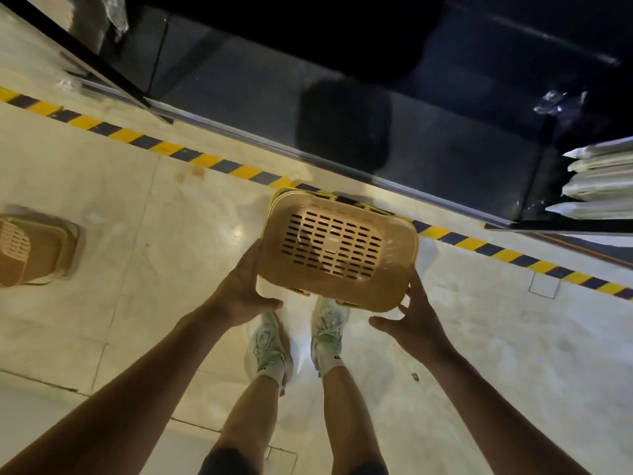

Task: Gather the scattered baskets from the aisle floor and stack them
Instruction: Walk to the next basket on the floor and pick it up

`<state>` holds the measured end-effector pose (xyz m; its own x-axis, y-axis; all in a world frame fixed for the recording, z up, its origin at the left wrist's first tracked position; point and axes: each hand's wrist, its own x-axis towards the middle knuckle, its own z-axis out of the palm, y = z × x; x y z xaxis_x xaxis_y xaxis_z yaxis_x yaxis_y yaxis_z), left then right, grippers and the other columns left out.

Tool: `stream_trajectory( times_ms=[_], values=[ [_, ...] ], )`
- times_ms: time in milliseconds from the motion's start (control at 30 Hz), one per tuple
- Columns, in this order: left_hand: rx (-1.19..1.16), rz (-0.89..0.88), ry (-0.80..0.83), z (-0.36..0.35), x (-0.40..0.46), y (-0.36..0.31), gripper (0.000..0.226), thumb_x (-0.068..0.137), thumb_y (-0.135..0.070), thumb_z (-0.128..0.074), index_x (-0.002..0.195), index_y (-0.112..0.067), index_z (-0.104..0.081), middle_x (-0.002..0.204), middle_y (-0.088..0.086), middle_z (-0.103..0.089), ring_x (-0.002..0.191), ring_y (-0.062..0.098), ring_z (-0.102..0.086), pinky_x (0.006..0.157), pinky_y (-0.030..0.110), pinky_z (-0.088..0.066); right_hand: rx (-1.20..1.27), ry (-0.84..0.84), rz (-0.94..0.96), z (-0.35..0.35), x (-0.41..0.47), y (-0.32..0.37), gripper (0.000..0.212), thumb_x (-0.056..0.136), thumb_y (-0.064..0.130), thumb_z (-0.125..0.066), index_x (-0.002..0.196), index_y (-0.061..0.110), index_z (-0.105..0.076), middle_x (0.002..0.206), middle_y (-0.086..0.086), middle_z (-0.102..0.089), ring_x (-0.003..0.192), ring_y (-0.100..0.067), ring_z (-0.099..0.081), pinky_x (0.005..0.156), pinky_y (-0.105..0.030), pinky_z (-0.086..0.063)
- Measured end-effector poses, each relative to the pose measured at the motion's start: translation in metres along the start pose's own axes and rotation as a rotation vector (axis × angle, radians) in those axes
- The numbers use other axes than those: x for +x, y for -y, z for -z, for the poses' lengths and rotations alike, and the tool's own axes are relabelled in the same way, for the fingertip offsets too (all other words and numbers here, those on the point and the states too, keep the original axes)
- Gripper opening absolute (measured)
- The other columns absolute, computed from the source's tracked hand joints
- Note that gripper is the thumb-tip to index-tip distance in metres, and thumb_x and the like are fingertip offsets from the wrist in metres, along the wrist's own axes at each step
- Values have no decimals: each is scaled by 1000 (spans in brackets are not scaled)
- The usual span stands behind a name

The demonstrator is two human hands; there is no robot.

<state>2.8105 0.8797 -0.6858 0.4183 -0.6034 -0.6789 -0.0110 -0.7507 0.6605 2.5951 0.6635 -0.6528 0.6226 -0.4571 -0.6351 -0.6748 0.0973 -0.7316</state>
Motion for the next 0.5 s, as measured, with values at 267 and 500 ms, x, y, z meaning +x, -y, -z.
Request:
stream_trajectory(
  times_ms=[267, 500],
  values=[
    [-31, 50, -74, 4, -19, -13, 104, 75, -16, -87, 150, -51, -23, 147, -18, -38, 132, 7, -39, 111, 33, -39, -162, 25, -135, 13, -4, 14, 82, 79, 24, -87, 114, 78, -35, 109, 53, -43, 91, 20, -53, 53, 9, -38],
    [56, 111, -110, 66, -111, -83, 83, 85, -16, -81, 156, -17, -37, 163, 3, -33, 149, 20, -33, 121, 39, -31, -384, 93, -157, 44, -52, 110, 66, 84, 41, -78, 139, 46, -42, 144, 14, -49, 126, -10, -55, 83, -7, -48]
  ],
)
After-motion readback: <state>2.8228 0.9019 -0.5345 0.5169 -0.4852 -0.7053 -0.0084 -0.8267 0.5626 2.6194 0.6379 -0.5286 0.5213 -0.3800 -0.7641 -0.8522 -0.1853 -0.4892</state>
